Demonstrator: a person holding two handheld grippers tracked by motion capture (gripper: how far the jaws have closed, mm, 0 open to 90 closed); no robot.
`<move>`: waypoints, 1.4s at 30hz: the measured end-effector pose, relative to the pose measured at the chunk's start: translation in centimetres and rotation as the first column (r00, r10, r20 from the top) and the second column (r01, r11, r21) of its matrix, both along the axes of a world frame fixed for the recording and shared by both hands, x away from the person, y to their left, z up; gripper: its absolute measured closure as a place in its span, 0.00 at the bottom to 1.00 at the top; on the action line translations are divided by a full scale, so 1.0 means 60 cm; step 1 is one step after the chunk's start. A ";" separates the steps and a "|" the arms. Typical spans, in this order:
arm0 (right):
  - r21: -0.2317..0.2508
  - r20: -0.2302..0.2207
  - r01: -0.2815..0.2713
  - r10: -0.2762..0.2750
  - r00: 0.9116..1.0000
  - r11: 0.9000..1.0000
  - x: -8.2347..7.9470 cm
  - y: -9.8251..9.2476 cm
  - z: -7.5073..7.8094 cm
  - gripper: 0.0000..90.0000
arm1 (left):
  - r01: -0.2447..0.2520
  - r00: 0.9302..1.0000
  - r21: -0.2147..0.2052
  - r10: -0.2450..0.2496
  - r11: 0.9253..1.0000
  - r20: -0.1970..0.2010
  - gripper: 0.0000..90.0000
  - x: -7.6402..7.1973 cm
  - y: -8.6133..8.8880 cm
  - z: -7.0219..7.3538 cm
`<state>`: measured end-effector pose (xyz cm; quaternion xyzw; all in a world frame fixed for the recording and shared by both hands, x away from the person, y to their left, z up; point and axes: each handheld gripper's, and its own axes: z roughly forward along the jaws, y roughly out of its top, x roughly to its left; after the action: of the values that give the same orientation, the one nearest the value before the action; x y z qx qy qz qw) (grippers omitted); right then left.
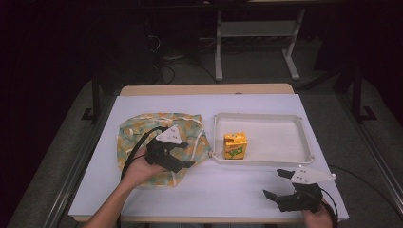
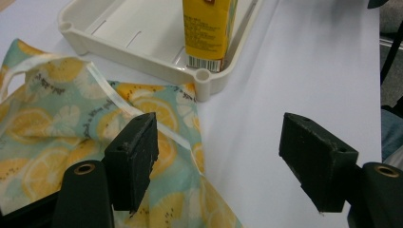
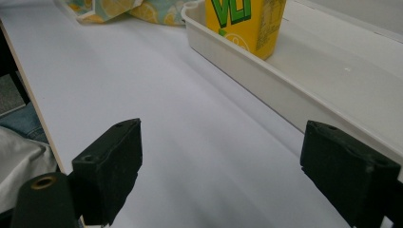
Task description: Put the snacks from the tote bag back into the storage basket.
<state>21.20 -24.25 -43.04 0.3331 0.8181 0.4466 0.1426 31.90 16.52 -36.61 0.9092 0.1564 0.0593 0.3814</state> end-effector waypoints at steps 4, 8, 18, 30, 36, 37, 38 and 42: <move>0.000 -0.001 0.004 -0.004 1.000 1.000 0.001 0.000 0.000 0.15 | -0.013 1.000 -0.001 0.013 1.000 0.001 0.31 -0.006 0.008 -0.007; 0.001 -0.001 0.005 -0.005 1.000 1.000 0.000 -0.001 0.000 0.15 | -0.021 1.000 -0.005 0.021 1.000 0.000 0.31 -0.011 0.020 -0.015; 0.002 0.001 0.006 -0.006 1.000 1.000 0.000 -0.002 0.001 0.15 | -0.042 0.999 -0.009 0.042 0.999 -0.005 0.31 -0.024 0.043 -0.025; -0.002 0.001 0.004 -0.004 1.000 1.000 0.000 0.000 0.001 0.15 | -0.050 0.999 -0.007 0.050 0.999 0.002 0.30 -0.047 0.057 -0.036; -0.002 -0.002 0.005 -0.005 1.000 1.000 -0.001 0.000 0.001 0.15 | -0.062 0.998 -0.018 0.062 0.998 -0.001 0.30 -0.056 0.065 -0.043; -0.002 -0.001 0.005 -0.005 1.000 1.000 -0.001 0.001 0.001 0.15 | -0.061 0.998 -0.018 0.061 0.998 0.001 0.30 -0.057 0.067 -0.045; -0.002 -0.001 0.004 -0.004 1.000 1.000 -0.001 0.001 0.001 0.15 | -0.066 0.998 -0.026 0.066 0.998 -0.003 0.30 -0.059 0.067 -0.047; -0.004 -0.002 0.003 -0.003 1.000 1.000 0.000 0.001 0.001 0.15 | -0.069 0.998 -0.030 0.069 0.997 0.000 0.30 -0.063 0.070 -0.051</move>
<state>21.19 -24.20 -43.00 0.3348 0.8185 0.4443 0.1431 28.11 20.70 -39.65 0.8974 0.1886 0.0704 0.3927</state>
